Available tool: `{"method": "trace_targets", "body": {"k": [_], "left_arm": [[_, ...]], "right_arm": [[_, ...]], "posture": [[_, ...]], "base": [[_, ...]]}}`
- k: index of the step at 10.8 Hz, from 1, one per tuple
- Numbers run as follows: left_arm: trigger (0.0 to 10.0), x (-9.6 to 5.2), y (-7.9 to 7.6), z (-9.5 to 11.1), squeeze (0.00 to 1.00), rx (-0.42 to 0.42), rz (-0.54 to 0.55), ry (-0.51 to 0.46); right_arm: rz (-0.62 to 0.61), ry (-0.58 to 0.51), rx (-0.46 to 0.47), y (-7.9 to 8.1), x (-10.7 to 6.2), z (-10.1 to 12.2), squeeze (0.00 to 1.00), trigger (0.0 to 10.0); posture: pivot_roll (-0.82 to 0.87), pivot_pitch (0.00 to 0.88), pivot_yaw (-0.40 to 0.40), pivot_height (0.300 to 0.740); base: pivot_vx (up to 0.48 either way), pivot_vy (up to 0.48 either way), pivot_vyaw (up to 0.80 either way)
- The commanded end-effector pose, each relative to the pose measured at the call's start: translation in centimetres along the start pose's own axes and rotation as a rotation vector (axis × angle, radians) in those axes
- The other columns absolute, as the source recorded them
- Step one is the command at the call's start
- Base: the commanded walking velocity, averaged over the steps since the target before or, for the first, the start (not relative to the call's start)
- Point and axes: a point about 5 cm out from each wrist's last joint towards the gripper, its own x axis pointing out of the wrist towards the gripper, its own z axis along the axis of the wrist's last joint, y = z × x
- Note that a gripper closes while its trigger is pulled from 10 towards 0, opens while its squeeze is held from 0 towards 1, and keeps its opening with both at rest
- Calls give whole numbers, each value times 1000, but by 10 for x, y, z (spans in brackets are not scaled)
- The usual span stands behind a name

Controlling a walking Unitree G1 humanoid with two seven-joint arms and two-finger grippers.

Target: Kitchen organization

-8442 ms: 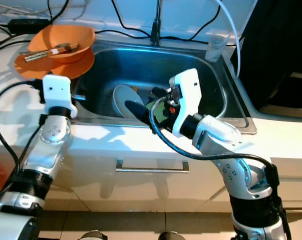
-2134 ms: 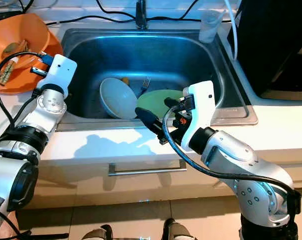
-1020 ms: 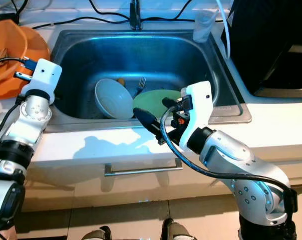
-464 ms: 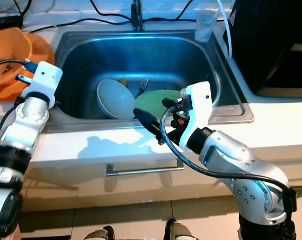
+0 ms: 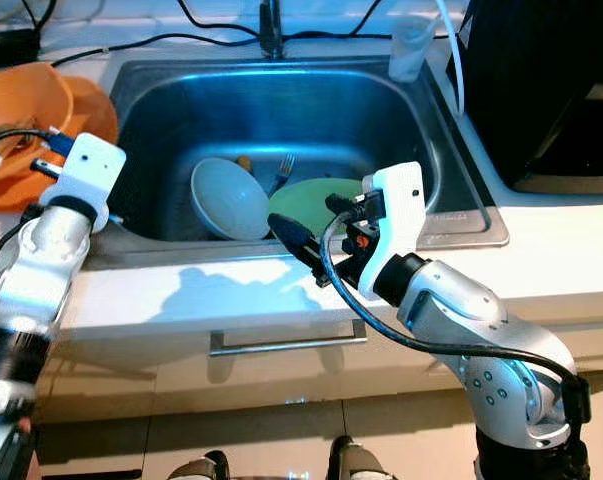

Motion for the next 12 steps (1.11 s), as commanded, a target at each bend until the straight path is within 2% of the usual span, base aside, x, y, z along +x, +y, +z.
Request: {"method": "trace_targets", "body": {"k": [1,7,8,10,12], "left_arm": [[10000,-11,-13,-38,0,-11,-77,178],[10000,-53,-7,-52,0,33,-109,258],[10000,-59,-7,-59,0,48,-116,287],[10000,-69,-5,-65,0,67,-119,311],[10000,-74,-13,-67,0,67,-146,313]], "right_arm": [[2,-3,1,0,-1,-2,0,10000],[10,4,4,-2,1,-4,0,10000],[13,6,5,-2,1,-4,0,10000],[25,6,4,-2,4,-5,0,10000],[29,5,2,-2,5,-4,0,10000]], "posture": [[20,211,4,740],[51,210,-6,740],[57,208,-10,740],[64,205,-14,740],[68,202,-15,740]], "base": [[0,0,0],[0,0,0],[0,0,0],[0,0,0],[0,0,0]]}}
